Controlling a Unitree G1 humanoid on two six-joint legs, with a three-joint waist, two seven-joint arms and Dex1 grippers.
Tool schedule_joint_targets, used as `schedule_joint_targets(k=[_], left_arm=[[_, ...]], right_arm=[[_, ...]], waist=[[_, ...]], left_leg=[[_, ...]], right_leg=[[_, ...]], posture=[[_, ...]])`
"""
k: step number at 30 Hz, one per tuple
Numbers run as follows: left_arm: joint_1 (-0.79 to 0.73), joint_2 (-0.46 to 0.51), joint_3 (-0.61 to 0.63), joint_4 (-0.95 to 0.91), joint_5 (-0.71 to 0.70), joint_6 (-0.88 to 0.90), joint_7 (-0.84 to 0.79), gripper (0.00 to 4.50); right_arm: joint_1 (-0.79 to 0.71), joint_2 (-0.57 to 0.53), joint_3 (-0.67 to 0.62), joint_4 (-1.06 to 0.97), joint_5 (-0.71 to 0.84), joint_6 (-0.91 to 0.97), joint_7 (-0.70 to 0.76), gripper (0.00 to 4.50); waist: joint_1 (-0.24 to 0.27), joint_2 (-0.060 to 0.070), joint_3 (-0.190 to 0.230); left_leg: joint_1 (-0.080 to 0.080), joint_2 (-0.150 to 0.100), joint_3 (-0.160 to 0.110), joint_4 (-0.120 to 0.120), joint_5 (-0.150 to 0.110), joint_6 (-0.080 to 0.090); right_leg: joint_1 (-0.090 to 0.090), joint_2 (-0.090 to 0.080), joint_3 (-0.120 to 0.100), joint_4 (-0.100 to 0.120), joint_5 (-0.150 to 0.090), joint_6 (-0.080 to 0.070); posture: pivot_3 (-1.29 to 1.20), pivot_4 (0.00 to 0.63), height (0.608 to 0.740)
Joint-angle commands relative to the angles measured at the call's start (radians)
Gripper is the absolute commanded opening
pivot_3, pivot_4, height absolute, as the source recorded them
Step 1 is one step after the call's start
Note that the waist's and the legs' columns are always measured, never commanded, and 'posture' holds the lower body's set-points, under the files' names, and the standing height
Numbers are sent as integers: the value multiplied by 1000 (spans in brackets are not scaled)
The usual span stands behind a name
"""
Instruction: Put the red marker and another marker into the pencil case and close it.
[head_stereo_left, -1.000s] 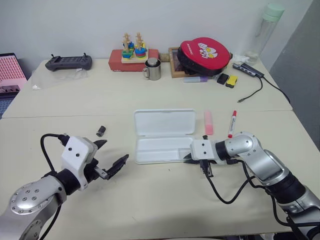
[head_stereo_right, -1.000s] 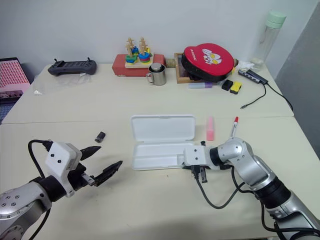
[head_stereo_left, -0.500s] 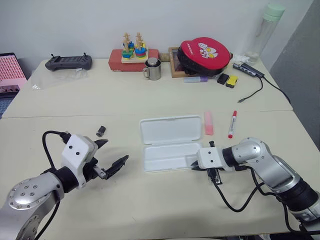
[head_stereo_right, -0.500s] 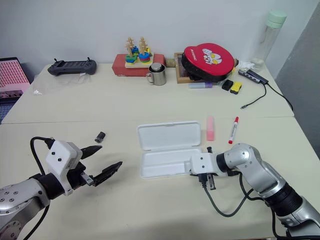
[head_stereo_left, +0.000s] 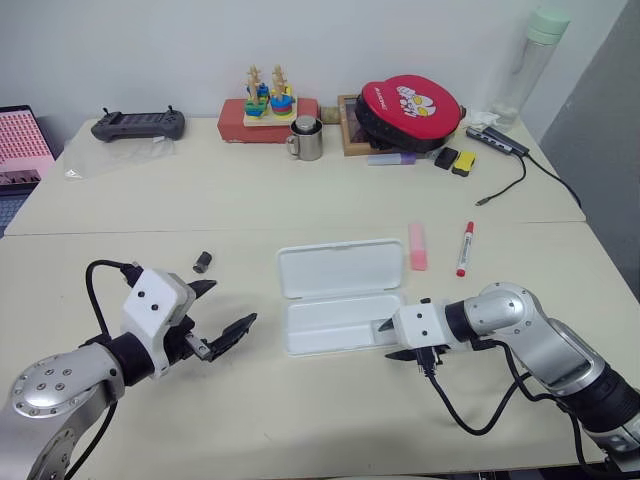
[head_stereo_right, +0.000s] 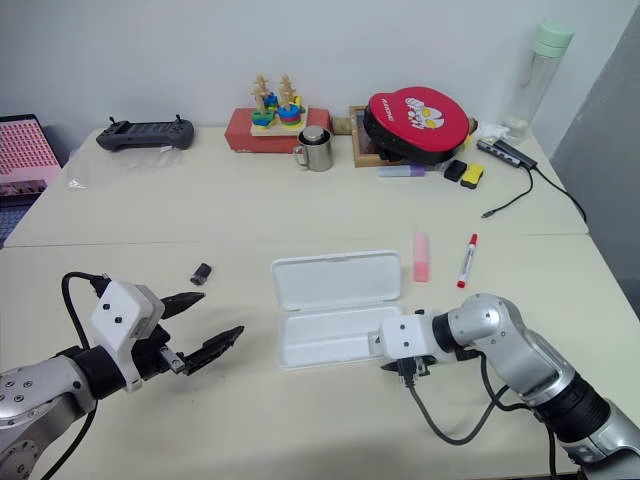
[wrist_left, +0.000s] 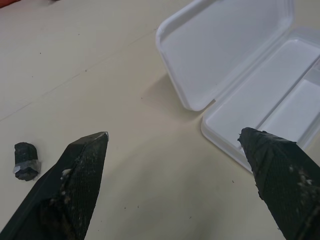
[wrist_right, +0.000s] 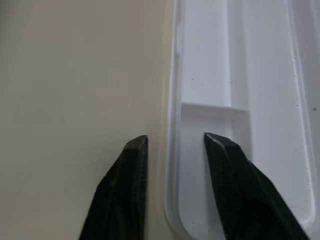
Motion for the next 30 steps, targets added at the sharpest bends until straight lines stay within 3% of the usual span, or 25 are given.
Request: schedule_joint_targets(k=[1,7,12,20,25,30], left_arm=[[-8,10,14,-11,7,-8,-3,4500],[29,33,30,-28,4,-14,-48,4500],[30,28,56,-53,-47,7,-55,4500],[4,15,153,-116,-222,82,-2,4500],[-4,68,202,-132,-354,134,-6,4500],[-61,135,163,-142,-400,164,41,4500]], right_arm=[[-29,-9,-56,-39,74,34,39,2601],[-64,-118,-196,-126,280,83,182,2601],[-90,-133,-268,-130,412,172,188,2601],[-100,-28,-407,-49,541,426,-48,2601],[-97,-45,-419,-61,580,492,-78,2601],[-165,-7,-402,61,496,483,-215,2601]], waist=[[0,0,0],[1,-1,0],[0,-2,0],[2,-2,0],[2,-2,0],[0,-2,0]], left_leg=[[0,0,0,0,0,0],[0,0,0,0,0,1],[0,0,-1,0,-2,4],[0,0,-1,1,-2,4],[0,0,0,0,-2,4],[0,0,1,1,-2,4]], right_leg=[[0,0,0,0,0,0],[0,0,0,-1,0,0],[1,0,-1,-1,0,0],[1,0,-1,0,0,0],[1,0,0,0,0,0],[1,0,0,0,0,0]], posture=[[0,150,740],[0,150,740],[0,150,740],[0,150,740],[0,150,740],[0,150,740]])
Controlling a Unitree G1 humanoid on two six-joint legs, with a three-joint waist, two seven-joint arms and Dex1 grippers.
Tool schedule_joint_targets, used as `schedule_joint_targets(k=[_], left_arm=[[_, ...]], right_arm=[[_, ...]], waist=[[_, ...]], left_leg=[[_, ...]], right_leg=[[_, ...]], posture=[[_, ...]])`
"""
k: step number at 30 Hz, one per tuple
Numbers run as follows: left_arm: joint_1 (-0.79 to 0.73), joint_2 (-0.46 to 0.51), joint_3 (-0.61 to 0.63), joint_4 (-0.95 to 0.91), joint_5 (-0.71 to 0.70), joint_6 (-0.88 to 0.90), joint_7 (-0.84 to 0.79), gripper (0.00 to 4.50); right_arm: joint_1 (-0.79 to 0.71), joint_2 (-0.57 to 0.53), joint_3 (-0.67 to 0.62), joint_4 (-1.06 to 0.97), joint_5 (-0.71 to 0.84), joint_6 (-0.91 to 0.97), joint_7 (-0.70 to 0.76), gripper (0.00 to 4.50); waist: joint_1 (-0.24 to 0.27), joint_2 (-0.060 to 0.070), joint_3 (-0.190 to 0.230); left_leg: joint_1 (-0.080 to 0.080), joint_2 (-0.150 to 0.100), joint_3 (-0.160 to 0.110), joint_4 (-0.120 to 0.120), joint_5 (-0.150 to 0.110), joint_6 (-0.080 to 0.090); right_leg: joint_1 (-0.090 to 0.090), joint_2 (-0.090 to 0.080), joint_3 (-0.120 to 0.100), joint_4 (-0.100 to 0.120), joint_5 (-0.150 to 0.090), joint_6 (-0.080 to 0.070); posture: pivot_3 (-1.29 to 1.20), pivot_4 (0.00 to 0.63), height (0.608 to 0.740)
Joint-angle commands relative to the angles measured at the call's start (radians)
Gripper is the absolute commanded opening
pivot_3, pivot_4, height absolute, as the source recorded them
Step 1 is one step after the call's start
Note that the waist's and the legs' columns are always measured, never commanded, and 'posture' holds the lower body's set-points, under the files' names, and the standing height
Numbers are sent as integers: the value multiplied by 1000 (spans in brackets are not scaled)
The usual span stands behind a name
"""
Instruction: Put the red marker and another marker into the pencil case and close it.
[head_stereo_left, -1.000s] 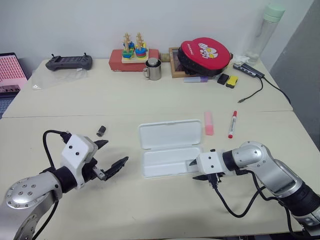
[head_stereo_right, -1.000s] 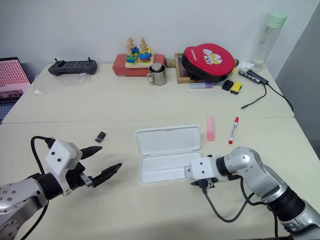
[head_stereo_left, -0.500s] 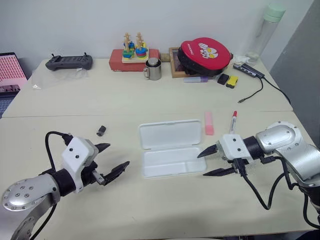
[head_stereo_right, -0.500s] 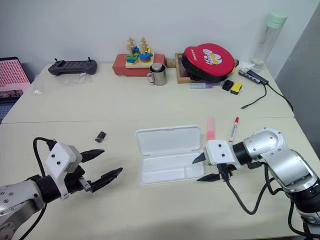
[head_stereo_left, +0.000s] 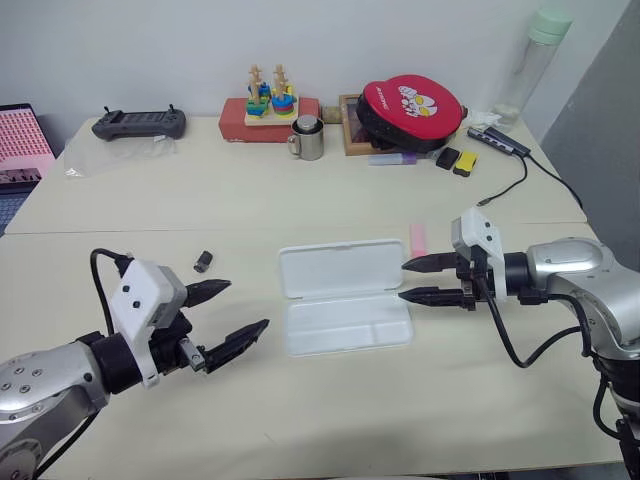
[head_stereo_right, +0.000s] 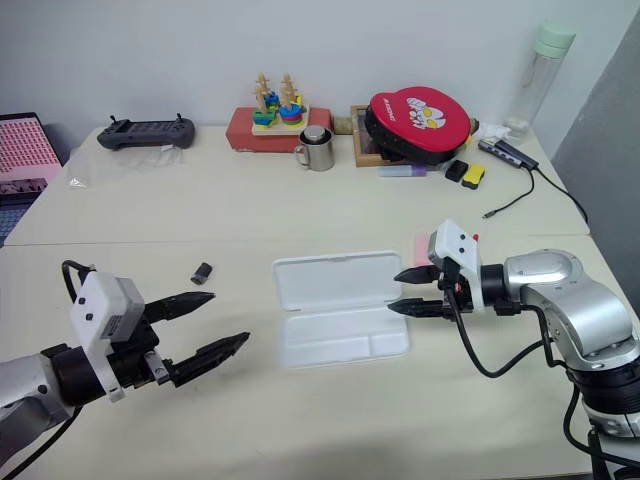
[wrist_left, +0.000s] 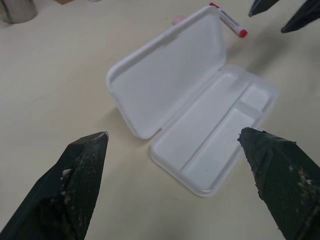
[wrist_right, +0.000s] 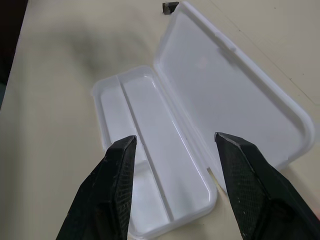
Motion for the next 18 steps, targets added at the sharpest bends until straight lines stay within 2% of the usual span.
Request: schedule_joint_targets(k=[1,3,6,9,11,18], left_arm=[[-48,31,-7,-22,-45,12,45,4500],[-71,37,-11,-16,-59,14,64,4500],[-80,44,-16,-16,-62,15,75,4500],[-76,46,-24,-18,-55,10,79,4500],[-77,45,-31,-18,-46,4,81,4500],[-98,50,-46,-18,-24,-16,82,4500]], right_arm=[[-68,42,-16,76,-61,-15,-120,2601],[-91,70,-28,108,-72,19,-187,2601],[-92,77,-41,111,-60,66,-220,3106],[-89,75,-43,103,-61,69,-243,3858],[-116,94,-54,143,-93,71,-311,4447],[-197,164,-95,244,-140,105,-473,4480]], waist=[[-3,0,0],[-3,0,0],[-2,0,0],[-1,0,0],[-2,0,0],[-3,0,0]], left_leg=[[0,0,0,0,0,0],[1,0,1,0,0,0],[1,0,1,0,1,0],[-1,0,1,0,2,-3],[-1,0,1,-1,2,-3],[0,1,2,-1,2,-3]], right_leg=[[0,0,0,0,0,0],[0,0,0,1,0,0],[0,0,0,1,0,-1],[-1,0,1,0,0,-1],[-2,0,1,-1,0,0],[-3,0,2,1,0,-1]], posture=[[0,150,740],[0,150,740],[0,150,740],[0,150,740],[0,150,740],[0,150,740]])
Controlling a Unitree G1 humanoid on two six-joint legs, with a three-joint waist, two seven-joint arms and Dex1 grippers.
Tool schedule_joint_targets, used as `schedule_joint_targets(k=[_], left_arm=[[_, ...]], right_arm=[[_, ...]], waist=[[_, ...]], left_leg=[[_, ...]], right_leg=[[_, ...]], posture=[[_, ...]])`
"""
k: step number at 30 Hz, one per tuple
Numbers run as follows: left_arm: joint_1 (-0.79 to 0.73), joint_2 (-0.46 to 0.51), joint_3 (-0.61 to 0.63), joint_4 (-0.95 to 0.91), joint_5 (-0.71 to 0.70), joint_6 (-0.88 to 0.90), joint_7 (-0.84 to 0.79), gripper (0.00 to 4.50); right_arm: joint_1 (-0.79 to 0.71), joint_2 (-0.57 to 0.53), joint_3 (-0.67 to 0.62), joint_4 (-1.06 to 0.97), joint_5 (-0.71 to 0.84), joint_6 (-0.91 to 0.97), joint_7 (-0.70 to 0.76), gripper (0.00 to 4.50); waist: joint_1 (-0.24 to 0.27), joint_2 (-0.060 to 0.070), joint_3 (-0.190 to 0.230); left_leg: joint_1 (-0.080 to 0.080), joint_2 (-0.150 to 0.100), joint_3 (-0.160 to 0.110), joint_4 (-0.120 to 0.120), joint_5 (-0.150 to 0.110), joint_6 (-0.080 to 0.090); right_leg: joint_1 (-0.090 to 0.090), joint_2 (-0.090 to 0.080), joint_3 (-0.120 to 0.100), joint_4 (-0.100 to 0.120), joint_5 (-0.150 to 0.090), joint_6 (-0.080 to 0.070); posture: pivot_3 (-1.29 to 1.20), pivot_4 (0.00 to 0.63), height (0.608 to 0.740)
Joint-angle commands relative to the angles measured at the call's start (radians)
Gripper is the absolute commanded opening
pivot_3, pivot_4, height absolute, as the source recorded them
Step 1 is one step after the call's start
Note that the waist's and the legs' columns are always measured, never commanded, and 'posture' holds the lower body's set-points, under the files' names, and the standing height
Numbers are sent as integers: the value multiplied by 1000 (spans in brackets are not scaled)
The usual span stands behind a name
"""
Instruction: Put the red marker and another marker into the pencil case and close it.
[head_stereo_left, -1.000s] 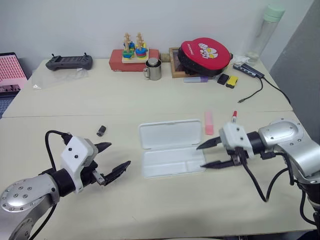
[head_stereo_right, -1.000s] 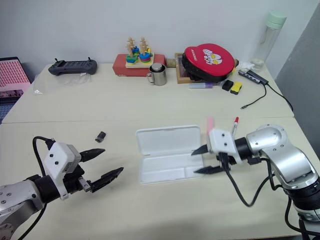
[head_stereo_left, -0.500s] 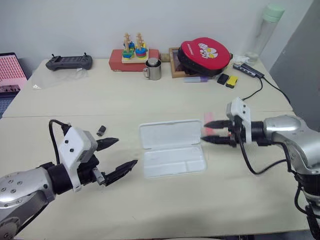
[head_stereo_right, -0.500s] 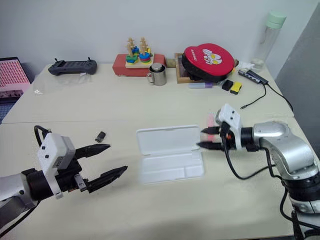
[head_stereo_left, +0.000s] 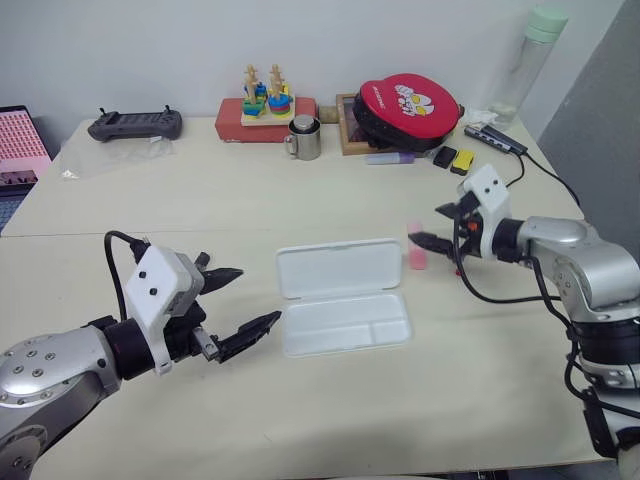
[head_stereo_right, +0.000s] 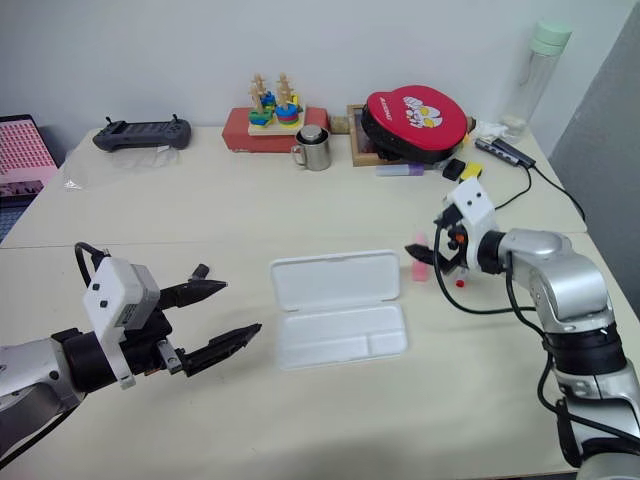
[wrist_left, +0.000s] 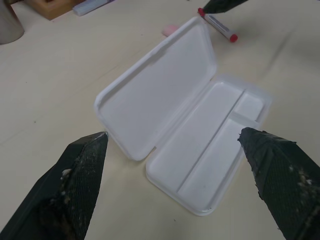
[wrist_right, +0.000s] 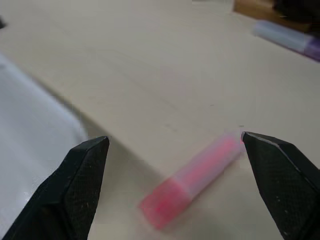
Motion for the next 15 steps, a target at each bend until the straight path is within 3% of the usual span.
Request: schedule_joint_targets(k=[1,15], left_arm=[[-13,17,7,-15,15,-26,-3,4500],[-30,28,-11,-9,31,-40,-9,4500]], right_arm=[[-43,25,-56,16,-24,39,-96,4480],[-87,140,-120,143,-132,190,-401,4480]], waist=[[1,0,0],[0,0,0]], left_leg=[[0,0,0,0,0,0],[-1,0,1,0,0,0]], right_leg=[[0,0,0,0,0,0],[-1,0,1,0,0,0]], posture=[[0,150,740],[0,150,740]])
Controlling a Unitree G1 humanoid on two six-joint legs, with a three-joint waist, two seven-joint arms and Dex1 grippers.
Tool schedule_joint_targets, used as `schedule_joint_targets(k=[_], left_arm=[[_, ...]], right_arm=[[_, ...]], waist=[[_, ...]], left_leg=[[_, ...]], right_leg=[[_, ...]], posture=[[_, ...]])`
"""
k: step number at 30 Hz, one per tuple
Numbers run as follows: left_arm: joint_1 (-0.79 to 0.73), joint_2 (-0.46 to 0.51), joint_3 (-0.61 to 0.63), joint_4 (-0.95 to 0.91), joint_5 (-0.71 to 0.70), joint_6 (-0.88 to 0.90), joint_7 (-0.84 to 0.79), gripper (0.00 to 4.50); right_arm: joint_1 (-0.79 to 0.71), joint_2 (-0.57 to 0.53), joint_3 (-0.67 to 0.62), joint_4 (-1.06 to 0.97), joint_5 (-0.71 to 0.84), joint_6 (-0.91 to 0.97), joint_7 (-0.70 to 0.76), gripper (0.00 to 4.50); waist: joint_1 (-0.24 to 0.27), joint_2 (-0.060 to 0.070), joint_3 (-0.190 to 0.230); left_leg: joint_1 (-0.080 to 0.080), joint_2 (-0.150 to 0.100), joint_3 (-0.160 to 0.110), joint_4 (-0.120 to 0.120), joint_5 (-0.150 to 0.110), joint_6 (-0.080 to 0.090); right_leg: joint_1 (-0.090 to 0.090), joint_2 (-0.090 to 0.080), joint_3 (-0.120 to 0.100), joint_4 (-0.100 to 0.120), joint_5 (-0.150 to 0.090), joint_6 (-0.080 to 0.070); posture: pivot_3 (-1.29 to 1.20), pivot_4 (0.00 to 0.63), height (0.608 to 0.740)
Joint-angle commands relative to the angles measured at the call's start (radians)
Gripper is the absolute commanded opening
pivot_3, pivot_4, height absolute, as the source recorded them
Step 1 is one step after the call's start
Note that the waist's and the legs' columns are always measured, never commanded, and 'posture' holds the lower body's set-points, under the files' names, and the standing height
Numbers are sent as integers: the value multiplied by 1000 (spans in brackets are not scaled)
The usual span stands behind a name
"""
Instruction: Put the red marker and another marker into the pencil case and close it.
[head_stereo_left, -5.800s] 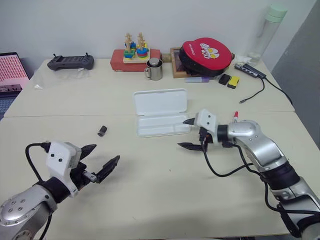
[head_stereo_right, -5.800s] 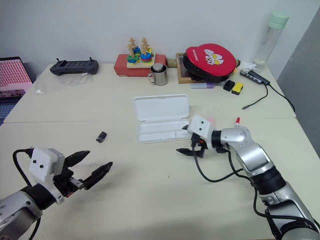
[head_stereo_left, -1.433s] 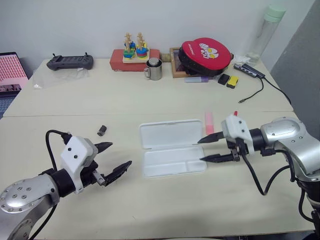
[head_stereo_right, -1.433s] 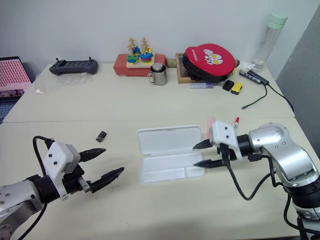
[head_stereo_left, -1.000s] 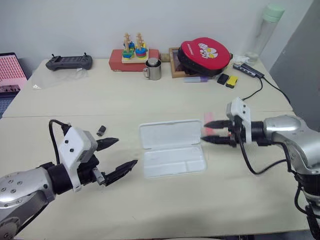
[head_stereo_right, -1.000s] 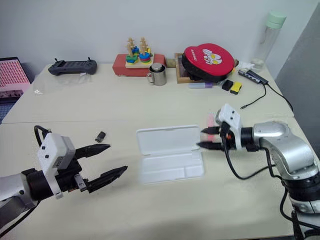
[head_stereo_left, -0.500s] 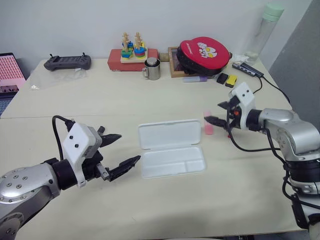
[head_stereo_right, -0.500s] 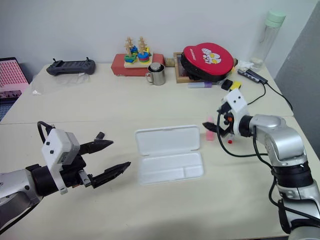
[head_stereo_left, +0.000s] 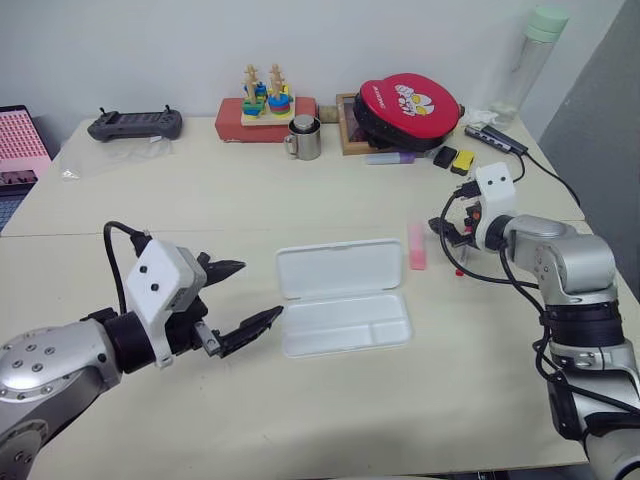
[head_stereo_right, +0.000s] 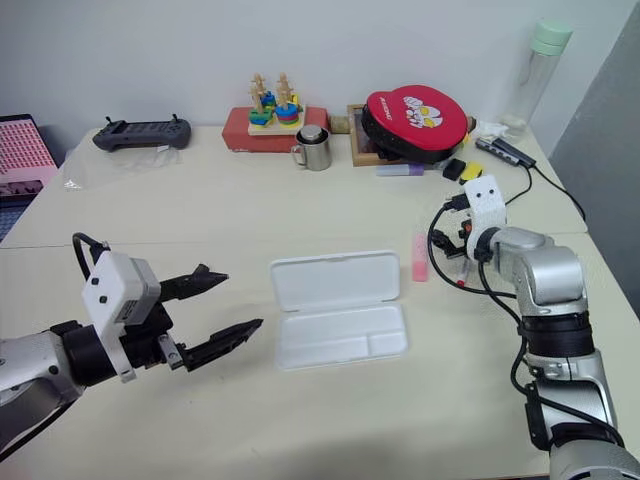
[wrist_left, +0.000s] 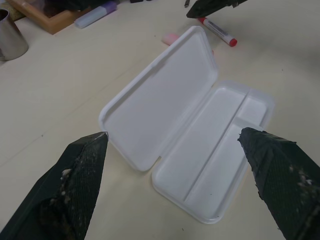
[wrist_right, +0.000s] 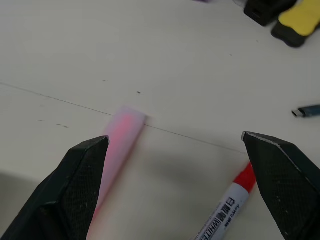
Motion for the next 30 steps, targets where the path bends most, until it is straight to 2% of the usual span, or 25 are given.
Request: schedule_joint_targets(k=[1,10,21,30], left_arm=[[-4,8,4,-10,17,-24,-6,4500],[-1,0,3,-17,25,-25,-3,4500],[-38,11,-1,-1,18,-21,1,4500],[-179,15,-123,-8,11,-14,56,4500]], right_arm=[[-36,-4,-47,14,-27,11,-50,4480],[-32,25,-93,95,-32,21,-91,4480],[18,58,-114,94,-27,77,-108,4480],[38,59,-123,97,-28,93,-115,4480]], waist=[[0,0,0],[-1,0,0],[-1,0,0],[0,0,0]], left_leg=[[0,0,0,0,0,0],[0,0,0,0,0,0],[0,0,1,0,0,0],[0,0,0,0,0,1]], right_leg=[[0,0,0,0,0,0],[0,0,0,0,0,0],[0,0,0,1,0,0],[1,0,0,1,0,0]], posture=[[0,150,740],[0,150,740],[0,150,740],[0,150,740]])
